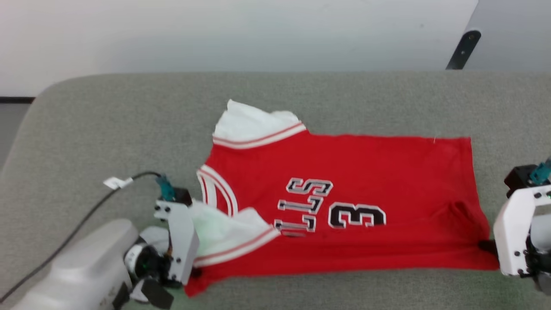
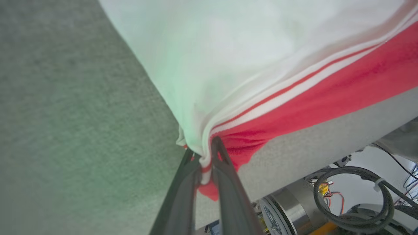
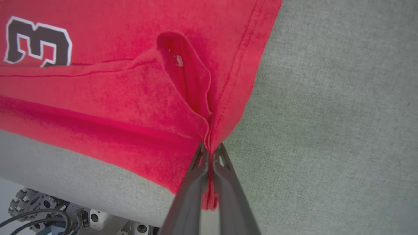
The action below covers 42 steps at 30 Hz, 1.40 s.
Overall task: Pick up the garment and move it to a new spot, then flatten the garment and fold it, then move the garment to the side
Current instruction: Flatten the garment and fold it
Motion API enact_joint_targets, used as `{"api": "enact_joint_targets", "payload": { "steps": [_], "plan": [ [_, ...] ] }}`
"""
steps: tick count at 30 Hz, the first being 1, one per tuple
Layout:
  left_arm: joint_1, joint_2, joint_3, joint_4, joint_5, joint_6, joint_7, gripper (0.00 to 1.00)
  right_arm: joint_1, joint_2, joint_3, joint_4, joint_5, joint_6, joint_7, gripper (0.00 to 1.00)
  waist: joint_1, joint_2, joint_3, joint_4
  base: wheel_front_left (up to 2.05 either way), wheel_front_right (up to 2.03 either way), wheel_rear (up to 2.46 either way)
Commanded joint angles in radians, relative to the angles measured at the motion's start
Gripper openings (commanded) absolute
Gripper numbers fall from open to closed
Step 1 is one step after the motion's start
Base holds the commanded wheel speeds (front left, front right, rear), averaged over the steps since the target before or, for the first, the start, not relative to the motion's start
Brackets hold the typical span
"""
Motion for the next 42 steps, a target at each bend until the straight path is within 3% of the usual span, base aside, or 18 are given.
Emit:
{"api": "enact_joint_targets", "payload": {
  "steps": [1,6,12,25,27,28,29,30,42],
  "plan": [
    [0.059,0.006,-0.028,-0.007,-0.006,0.015,0.025,0.0,0.021,-0.014,-0.011,-0.007,0.009,-0.002,0.01,0.0,0.0,0.0,-0.015,0.013,0.0,0.0,0.0],
    [0.067,0.038,-0.029,-0.114,-0.007,0.059,0.047,0.0,0.062,-0.024,-0.042,-0.05,0.009,-0.002,0.048,0.0,0.0,0.0,-0.021,0.023,0.0,0.0,0.0],
    [0.082,0.061,-0.035,-0.163,0.025,0.083,0.012,0.0,0.091,0.014,-0.05,-0.059,-0.005,-0.002,0.066,0.0,0.0,0.0,0.003,0.023,0.0,0.0,0.0],
    [0.09,-0.018,-0.037,-0.009,0.016,0.067,-0.015,0.0,0.065,0.078,0.014,0.046,-0.032,-0.002,0.032,0.0,0.0,0.0,0.036,0.005,0.0,0.0,0.0],
    [0.086,-0.023,-0.034,-0.002,0.013,0.064,-0.016,0.05,0.059,0.077,0.018,0.052,-0.031,-0.002,0.027,0.0,0.0,0.0,0.035,0.005,0.0,0.0,0.0],
    [0.08,-0.028,-0.031,0.005,0.011,0.063,-0.016,0.25,0.055,0.075,0.022,0.059,-0.03,-0.002,0.023,0.0,0.0,0.0,0.031,0.005,0.0,0.0,0.0],
    [0.072,-0.029,-0.032,0.007,0.021,0.059,-0.017,0.78,0.053,0.072,0.027,0.066,-0.03,-0.002,0.017,0.0,0.0,0.0,0.027,0.006,0.0,0.0,0.0],
    [0.063,-0.026,-0.034,0.008,0.027,0.059,-0.015,1.0,0.05,0.069,0.031,0.073,-0.029,-0.002,0.012,0.0,0.0,0.0,0.023,0.007,0.0,0.0,0.0],
    [-0.007,0.066,-0.008,-0.108,0.022,0.1,0.051,1.0,0.055,0.057,0.035,0.123,-0.013,-0.002,-0.019,0.0,0.0,0.0,-0.02,0.031,0.0,0.0,0.0]
  ]
}}
